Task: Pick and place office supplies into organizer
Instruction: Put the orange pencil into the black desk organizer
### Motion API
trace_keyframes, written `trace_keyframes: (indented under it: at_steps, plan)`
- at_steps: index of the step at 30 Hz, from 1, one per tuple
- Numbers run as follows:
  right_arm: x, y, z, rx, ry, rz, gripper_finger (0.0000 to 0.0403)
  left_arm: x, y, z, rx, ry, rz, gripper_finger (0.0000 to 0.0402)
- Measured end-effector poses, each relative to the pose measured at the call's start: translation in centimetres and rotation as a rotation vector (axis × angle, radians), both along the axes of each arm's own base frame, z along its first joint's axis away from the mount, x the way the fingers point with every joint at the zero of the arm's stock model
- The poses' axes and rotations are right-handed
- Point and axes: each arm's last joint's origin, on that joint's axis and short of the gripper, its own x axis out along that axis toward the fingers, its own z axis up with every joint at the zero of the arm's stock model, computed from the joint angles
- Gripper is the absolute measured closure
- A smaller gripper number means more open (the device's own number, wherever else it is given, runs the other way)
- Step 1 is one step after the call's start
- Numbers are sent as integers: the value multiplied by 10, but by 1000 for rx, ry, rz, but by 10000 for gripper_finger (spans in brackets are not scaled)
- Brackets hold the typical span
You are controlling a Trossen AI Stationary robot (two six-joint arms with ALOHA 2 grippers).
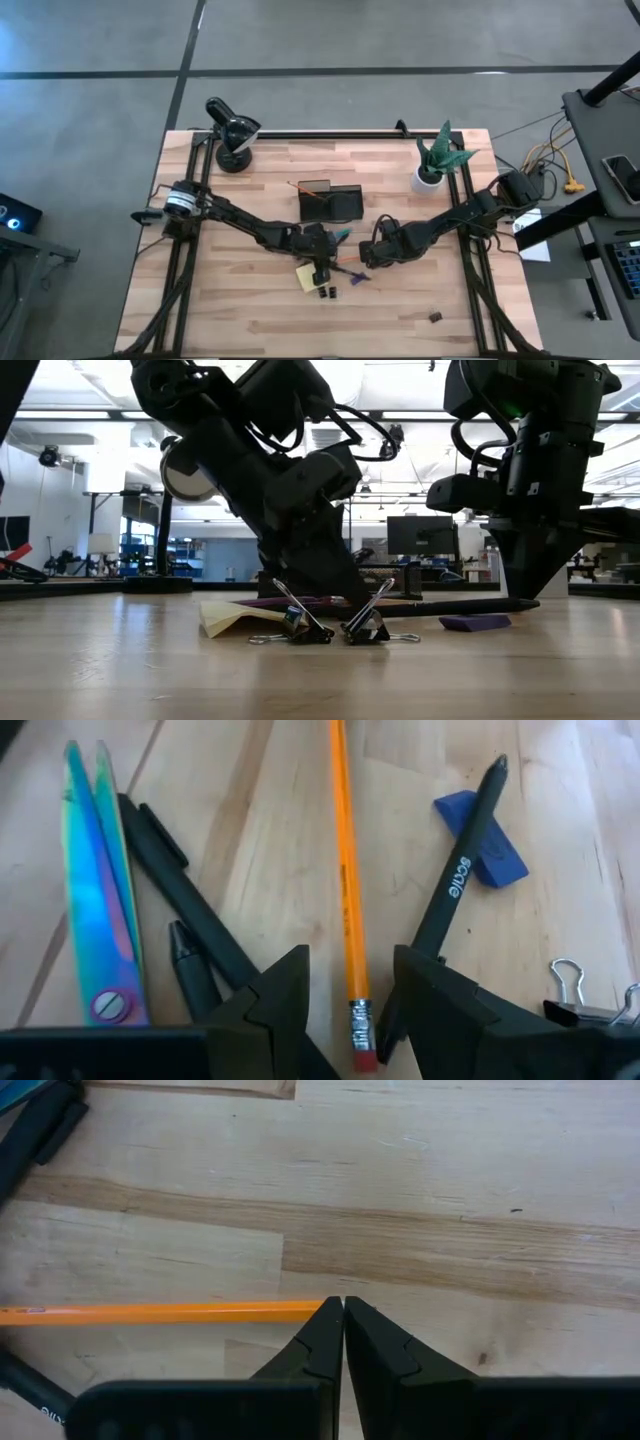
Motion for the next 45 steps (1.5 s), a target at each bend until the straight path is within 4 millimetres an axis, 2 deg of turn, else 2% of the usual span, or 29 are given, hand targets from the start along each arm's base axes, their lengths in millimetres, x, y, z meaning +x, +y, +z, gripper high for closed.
trace_keyframes:
  at_steps: [11, 22, 31, 33, 35, 39, 45]
  plan:
    - [0, 0, 0, 0, 1, 0, 394, -3, -1, -2, 65, 14, -43, 275]
    - [0, 0, 0, 2, 2, 0, 394, -5, -1, -4, 107, 21, -61, 381]
    - [0, 0, 1, 6, -8, 1, 394, -7, -1, -2, 119, 24, -82, 395]
    - [0, 2, 5, -12, -33, 6, 394, -8, -1, 3, 120, 29, -85, 395]
    - [-6, 3, 10, -106, -38, -20, 394, -11, -1, 7, 124, 53, -95, 395]
    - [-17, 3, 42, -242, -111, -125, 394, -19, 1, 24, 182, 90, -114, 395]
    - [-33, 0, 57, -333, -46, -111, 394, -33, 11, 74, 350, 75, -124, 395]
